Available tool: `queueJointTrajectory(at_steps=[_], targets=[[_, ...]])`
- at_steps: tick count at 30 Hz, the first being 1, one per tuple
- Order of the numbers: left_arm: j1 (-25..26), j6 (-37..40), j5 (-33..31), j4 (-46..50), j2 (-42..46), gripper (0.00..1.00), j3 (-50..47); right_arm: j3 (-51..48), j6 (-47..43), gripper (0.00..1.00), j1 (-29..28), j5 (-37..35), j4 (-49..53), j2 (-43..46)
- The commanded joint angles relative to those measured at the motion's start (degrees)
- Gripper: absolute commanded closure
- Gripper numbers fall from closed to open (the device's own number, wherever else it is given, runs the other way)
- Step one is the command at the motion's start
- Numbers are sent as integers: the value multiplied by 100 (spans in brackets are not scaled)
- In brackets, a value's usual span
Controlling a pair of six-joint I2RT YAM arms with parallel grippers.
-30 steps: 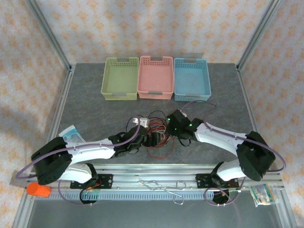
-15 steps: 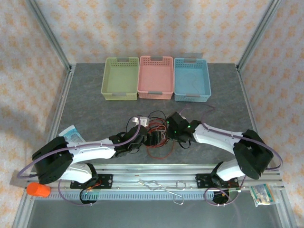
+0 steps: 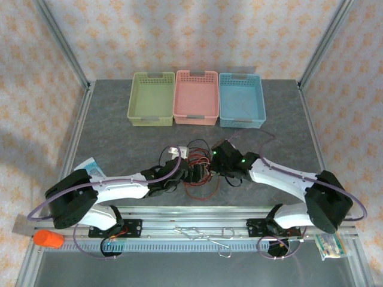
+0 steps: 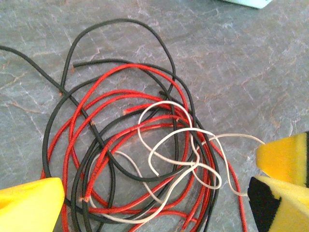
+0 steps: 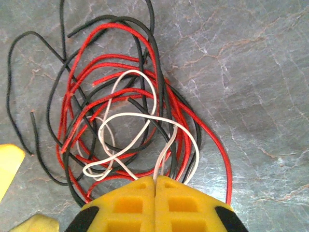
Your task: Untangle the cables
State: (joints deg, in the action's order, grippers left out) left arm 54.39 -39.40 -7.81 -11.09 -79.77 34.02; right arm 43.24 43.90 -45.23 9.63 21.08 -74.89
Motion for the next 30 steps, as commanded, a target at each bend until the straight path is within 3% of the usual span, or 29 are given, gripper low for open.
queueJointTrajectory(at_steps=[1,12,30], targets=[[24,2,-471,265,-74,1,233,196,-57,100,-29,-244,176,237],[19,175,-484,222,-193,1,362,652,-105,100,-29,-387,327,838],[18,47,-664,278,-1361,1,917,1510,-822,100,-27,-822,714,1618]])
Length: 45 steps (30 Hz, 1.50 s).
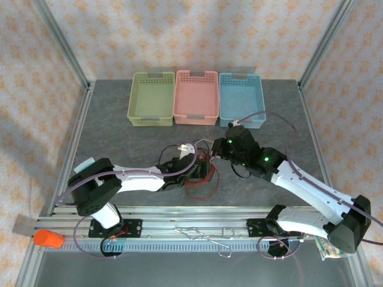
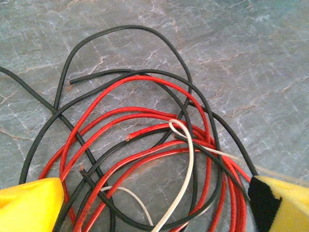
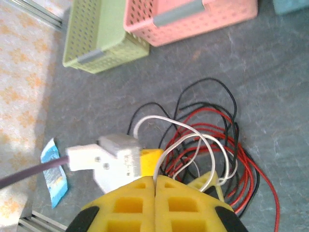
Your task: Untangle the cables
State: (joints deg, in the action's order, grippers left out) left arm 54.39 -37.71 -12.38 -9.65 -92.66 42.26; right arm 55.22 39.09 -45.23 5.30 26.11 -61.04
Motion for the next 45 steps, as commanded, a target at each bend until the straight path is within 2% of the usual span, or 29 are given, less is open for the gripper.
queueJointTrajectory(at_steps=[1,18,35,45], targets=[[17,-143,-195,101,-90,1,60,358,-392,100,-28,-427,232,262],[14,-289,-207,60,-297,1,-169,1877,-1734,100,-29,-1151,1265,681],[18,-420,-204,-5,-419,1,-360,3324,-2293,100,-28,-2161,2149,786],[18,-508,-282,-7,-448,1,-466,3798,-2563,100,-29,-2498,2223,795]])
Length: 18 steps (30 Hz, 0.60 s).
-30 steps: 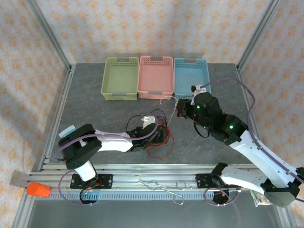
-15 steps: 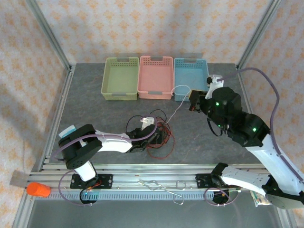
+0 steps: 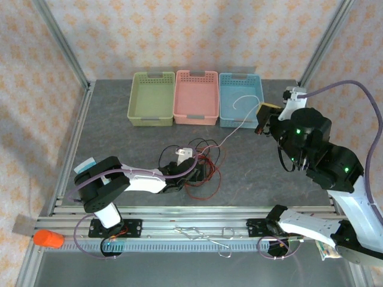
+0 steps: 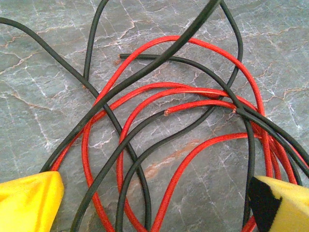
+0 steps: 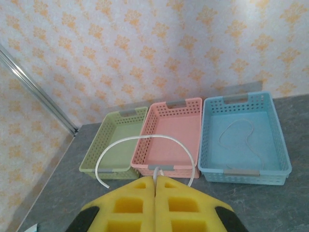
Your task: Untangle the cables
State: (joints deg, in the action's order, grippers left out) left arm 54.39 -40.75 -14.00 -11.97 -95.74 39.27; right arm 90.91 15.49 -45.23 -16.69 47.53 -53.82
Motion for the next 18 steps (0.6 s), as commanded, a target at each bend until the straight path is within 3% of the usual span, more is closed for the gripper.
queueJointTrajectory(at_steps=[1,18], targets=[[11,-212,-127,221,-138,1,-175,278,-237,100,-29,-336,74,75],[18,-467,-219,64,-243,0,-513,965,-696,100,-25,-763,-120,9]])
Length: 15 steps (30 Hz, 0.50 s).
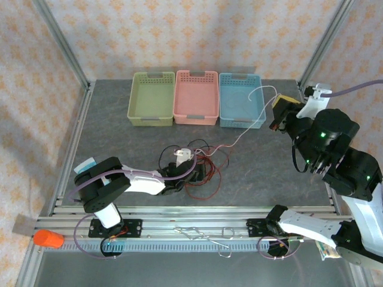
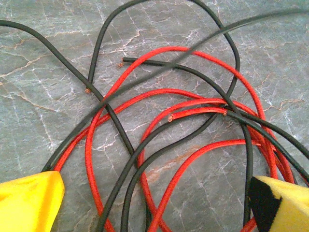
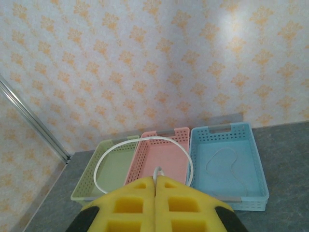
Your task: Untangle the cables
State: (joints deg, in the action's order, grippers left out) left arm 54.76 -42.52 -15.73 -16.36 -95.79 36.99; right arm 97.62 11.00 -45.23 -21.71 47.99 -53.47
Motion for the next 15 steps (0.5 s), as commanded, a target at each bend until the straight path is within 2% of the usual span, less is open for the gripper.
queueJointTrajectory(at_steps=[1,15], targets=[[-26,-300,-48,489,-247,1,-300,363,-304,100,-29,-286,-170,-58],[-19,-404,-104,424,-274,1,-421,1233,-966,100,-29,-665,-334,-590]])
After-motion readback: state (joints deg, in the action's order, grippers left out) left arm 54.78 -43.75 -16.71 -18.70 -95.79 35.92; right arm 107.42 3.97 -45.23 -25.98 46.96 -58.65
